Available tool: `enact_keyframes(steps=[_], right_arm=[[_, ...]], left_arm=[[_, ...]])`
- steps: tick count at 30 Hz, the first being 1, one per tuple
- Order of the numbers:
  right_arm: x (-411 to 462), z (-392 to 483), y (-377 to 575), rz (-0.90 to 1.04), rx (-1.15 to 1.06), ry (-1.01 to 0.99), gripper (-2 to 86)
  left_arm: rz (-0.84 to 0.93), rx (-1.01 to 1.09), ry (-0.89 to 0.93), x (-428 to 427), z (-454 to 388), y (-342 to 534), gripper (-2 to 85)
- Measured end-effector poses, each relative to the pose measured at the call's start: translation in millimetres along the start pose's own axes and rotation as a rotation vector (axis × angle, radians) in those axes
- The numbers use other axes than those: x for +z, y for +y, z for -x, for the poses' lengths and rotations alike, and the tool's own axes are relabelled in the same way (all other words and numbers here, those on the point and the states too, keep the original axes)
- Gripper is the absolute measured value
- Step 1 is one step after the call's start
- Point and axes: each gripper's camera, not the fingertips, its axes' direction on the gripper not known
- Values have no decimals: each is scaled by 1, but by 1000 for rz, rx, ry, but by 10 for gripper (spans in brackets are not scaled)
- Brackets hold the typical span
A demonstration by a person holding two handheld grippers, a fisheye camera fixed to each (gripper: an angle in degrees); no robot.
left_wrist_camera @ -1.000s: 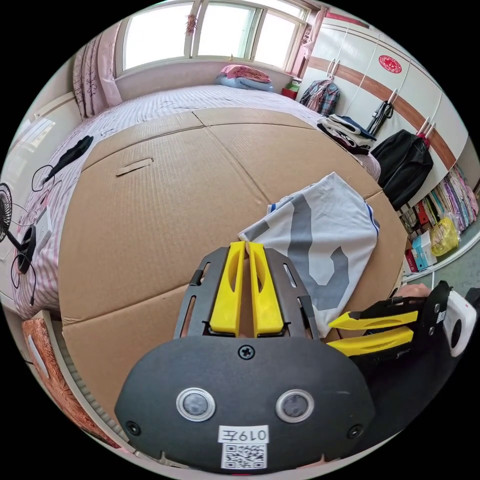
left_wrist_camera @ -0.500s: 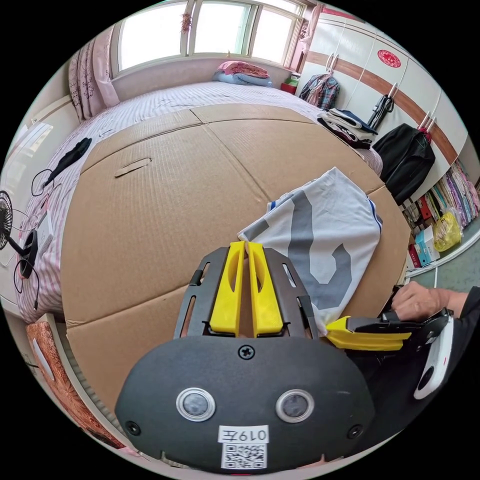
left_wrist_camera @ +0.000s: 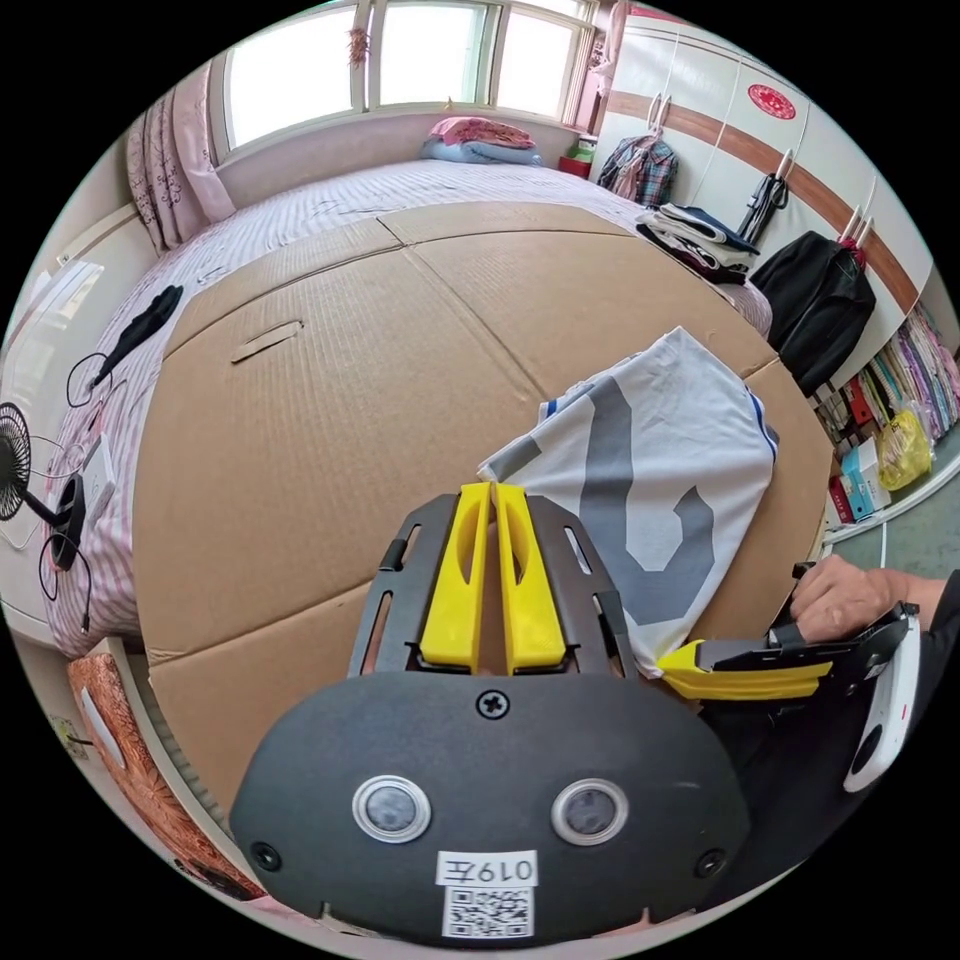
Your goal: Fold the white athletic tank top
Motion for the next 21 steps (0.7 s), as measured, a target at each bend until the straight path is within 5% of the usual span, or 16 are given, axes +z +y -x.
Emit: enact_keyframes(steps=[13, 21], right_arm=[[-48, -58, 49, -208, 183, -173, 59], [-65, -163, 117, -176, 449, -93, -4]], left_arm=[[-56, -42, -30, -12, 23, 20, 14], [-100, -48, 216, -30, 30, 53, 14]])
